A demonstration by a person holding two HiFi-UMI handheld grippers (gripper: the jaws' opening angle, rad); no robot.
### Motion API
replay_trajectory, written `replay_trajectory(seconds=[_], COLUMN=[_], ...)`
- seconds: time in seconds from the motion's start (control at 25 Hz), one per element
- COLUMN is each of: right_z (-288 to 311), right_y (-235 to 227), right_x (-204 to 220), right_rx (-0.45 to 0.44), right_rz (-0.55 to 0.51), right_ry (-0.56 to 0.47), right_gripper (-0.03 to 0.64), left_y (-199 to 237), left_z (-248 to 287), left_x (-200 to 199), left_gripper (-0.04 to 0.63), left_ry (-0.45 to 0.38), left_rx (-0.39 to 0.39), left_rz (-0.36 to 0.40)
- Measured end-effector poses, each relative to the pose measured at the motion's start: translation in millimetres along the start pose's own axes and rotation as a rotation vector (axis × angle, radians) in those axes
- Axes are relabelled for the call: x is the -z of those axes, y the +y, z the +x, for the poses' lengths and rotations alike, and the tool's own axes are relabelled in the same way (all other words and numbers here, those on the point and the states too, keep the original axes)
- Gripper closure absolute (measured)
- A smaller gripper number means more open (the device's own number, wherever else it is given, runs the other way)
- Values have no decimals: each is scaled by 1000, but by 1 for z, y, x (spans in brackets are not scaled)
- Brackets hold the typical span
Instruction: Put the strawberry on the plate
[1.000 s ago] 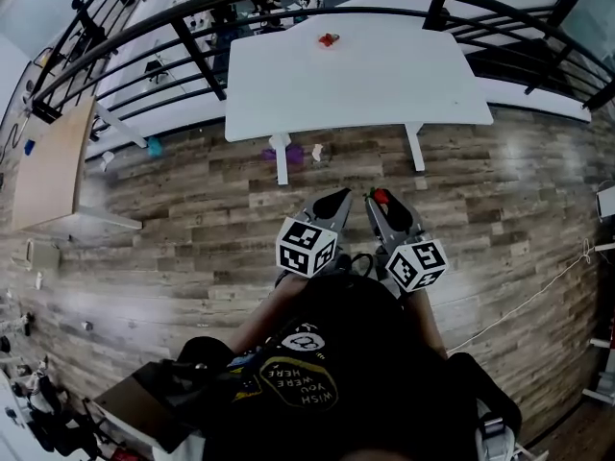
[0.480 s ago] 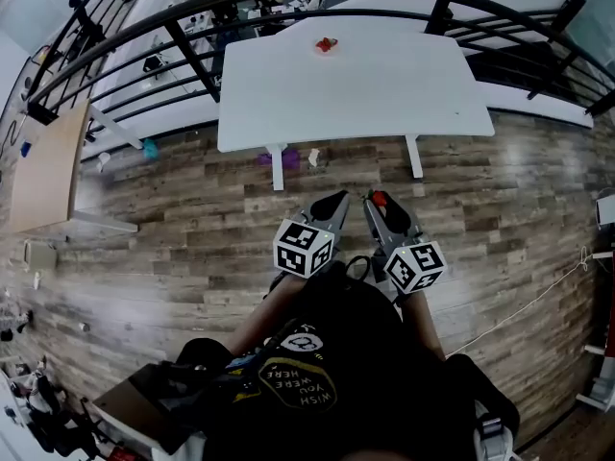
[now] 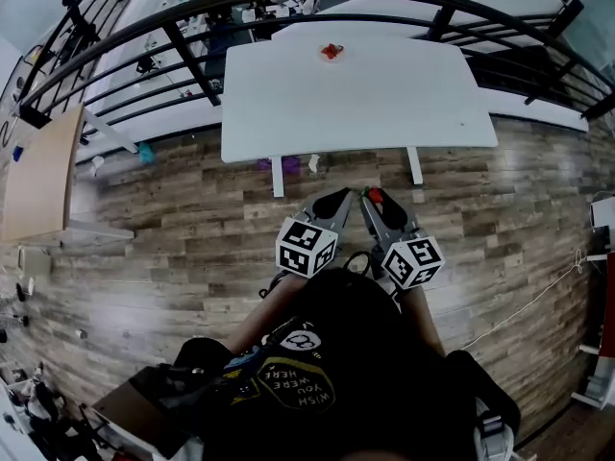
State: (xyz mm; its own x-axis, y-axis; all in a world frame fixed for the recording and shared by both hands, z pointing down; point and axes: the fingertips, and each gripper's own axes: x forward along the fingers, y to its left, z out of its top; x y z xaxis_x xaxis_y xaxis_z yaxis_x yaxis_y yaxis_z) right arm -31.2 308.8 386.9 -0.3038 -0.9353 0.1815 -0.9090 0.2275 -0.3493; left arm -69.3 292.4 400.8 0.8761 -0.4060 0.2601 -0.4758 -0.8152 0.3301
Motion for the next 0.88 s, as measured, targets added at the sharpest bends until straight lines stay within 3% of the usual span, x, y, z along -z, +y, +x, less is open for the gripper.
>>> replay_trajectory(seconds=[0.4,0.88], right_z=[33,73], right_y=[7,-72], right_x=[7,-36], right_rx=[21,-5], right_rz=[14,0], right_ry=[18,23], right_gripper=[472,472], left_y=[39,54], left_z=[3,94], left_x=[5,-37], left_gripper=[592,592], left_ry=[26,5], left_rx=[14,4], left_rz=[-31,-19])
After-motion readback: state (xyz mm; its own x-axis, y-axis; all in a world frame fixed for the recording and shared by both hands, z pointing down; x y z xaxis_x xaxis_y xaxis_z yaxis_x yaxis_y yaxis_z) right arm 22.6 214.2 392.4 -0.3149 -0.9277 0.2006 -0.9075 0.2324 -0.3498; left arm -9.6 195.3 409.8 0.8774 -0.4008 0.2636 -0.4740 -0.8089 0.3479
